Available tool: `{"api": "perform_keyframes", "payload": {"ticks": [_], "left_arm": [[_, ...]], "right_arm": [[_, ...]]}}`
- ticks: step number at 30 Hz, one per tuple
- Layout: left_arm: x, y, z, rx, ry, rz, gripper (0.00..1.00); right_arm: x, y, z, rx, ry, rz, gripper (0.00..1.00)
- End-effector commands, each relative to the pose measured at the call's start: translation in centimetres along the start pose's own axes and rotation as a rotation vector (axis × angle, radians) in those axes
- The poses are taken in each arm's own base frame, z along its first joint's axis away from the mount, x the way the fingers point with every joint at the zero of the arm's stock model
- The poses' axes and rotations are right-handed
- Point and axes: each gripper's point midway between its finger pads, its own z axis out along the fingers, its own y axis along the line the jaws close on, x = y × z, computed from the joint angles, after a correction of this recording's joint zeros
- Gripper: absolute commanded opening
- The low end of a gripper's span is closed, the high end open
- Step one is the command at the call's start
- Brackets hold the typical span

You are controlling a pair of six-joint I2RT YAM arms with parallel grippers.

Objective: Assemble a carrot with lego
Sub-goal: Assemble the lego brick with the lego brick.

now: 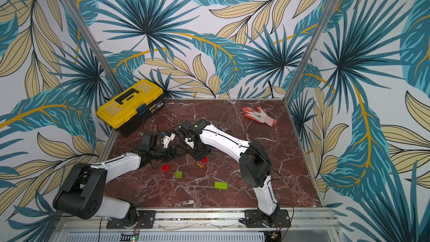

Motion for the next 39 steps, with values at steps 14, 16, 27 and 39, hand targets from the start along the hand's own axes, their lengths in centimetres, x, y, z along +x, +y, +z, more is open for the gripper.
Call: {"api": "perform_keyframes", "payload": {"ticks": [14, 16, 27, 39], "left_arm": [[0.4, 0.2, 0.8, -0.009, 0.029, 0.022, 0.99], [0.4, 0.2, 0.9, -0.01, 0.029, 0.021, 0.99], [0.5, 0.3, 0.9, -0.011, 0.03, 0.021, 0.99], [0.5, 0.4, 1.0, -0.013, 0.033, 0.017, 0.99]], "right_arm": [[1.2, 0.6, 1.7, -0.016, 0.107, 0.03, 0.28], [1.4, 0.6, 1.9, -0.021, 0.121, 0.039, 0.28], [1.8, 1.1, 4.8, -0.032, 0.166, 0.082, 0.28], [2.0, 1.3, 7.9, -0.033, 0.2, 0.115, 0.27]]}}
